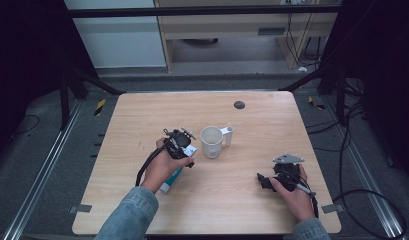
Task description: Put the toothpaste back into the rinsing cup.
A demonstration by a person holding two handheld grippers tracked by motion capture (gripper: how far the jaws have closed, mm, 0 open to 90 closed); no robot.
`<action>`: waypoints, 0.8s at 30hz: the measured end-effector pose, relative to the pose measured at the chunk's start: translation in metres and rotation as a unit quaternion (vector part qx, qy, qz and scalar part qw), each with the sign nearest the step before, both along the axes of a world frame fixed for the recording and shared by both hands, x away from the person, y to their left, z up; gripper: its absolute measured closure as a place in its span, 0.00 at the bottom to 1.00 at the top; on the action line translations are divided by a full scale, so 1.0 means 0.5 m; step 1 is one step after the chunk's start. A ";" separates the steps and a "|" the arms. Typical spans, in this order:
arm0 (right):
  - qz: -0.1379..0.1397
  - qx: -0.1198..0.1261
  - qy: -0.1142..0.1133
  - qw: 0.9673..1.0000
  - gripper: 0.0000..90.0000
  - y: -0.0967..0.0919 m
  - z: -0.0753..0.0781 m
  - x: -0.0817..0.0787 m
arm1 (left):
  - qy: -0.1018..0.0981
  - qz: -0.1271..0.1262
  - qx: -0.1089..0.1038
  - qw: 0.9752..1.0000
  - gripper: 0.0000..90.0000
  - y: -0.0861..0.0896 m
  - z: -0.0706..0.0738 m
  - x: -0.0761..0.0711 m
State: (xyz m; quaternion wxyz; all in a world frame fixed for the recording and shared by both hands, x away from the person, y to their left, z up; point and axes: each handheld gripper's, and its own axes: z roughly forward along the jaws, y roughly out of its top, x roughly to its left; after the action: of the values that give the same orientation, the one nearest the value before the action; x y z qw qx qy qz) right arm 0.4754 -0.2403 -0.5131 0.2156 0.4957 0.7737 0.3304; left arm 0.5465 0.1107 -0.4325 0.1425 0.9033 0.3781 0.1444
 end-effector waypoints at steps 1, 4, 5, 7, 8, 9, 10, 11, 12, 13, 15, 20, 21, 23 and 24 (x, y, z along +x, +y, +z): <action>0.000 0.000 0.000 1.000 0.01 0.000 0.000 0.000 | 0.008 0.003 0.005 1.000 0.26 -0.002 -0.008 0.005; 0.000 0.001 0.000 1.000 0.01 0.000 0.000 0.000 | 0.016 0.006 0.012 1.000 0.30 -0.003 -0.018 0.009; 0.000 0.001 0.000 1.000 0.01 0.000 0.000 0.000 | 0.026 0.013 0.011 1.000 0.32 -0.001 -0.028 0.013; 0.000 0.001 0.000 1.000 0.01 0.000 0.000 0.000 | 0.029 0.019 0.009 0.999 0.34 0.000 -0.033 0.016; 0.000 0.001 0.000 1.000 0.01 0.000 0.000 0.000 | 0.033 0.025 0.006 0.999 0.34 0.002 -0.038 0.018; 0.000 0.001 0.000 1.000 0.01 0.000 0.000 0.000 | 0.037 0.028 0.006 0.999 0.37 0.003 -0.042 0.021; 0.000 0.001 0.000 1.000 0.01 0.000 0.000 0.000 | 0.038 0.028 0.005 0.999 0.38 0.003 -0.043 0.022; 0.000 0.001 0.000 1.000 0.01 0.000 0.000 0.000 | 0.041 0.032 0.004 0.999 0.40 0.003 -0.046 0.024; 0.000 0.001 0.000 1.000 0.01 0.000 0.000 0.000 | 0.043 0.034 0.004 0.998 0.42 0.004 -0.048 0.027; 0.000 0.001 0.000 1.000 0.01 0.000 0.000 0.000 | 0.043 0.034 0.004 0.998 0.43 0.004 -0.048 0.027; 0.000 0.001 0.000 1.000 0.01 0.000 0.000 0.000 | 0.050 0.036 -0.001 0.998 0.45 0.005 -0.050 0.029; 0.000 0.001 0.000 1.000 0.01 0.000 0.000 0.000 | 0.054 0.042 -0.006 0.998 0.49 0.007 -0.052 0.030; 0.000 0.001 0.000 1.000 0.01 0.000 0.000 0.000 | 0.057 0.043 -0.007 0.997 0.49 0.009 -0.052 0.031; 0.000 0.001 0.000 1.000 0.01 0.000 0.000 0.000 | 0.061 0.044 -0.007 0.997 0.51 0.011 -0.054 0.032; 0.000 0.001 0.000 1.000 0.01 0.000 0.000 0.000 | 0.065 0.047 -0.009 0.997 0.51 0.012 -0.057 0.034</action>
State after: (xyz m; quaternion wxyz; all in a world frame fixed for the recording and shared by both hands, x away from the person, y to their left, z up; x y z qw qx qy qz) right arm 0.4755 -0.2405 -0.5130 0.2154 0.4955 0.7735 0.3312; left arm 0.5634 0.1165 -0.4609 0.1192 0.8907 0.4296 0.0888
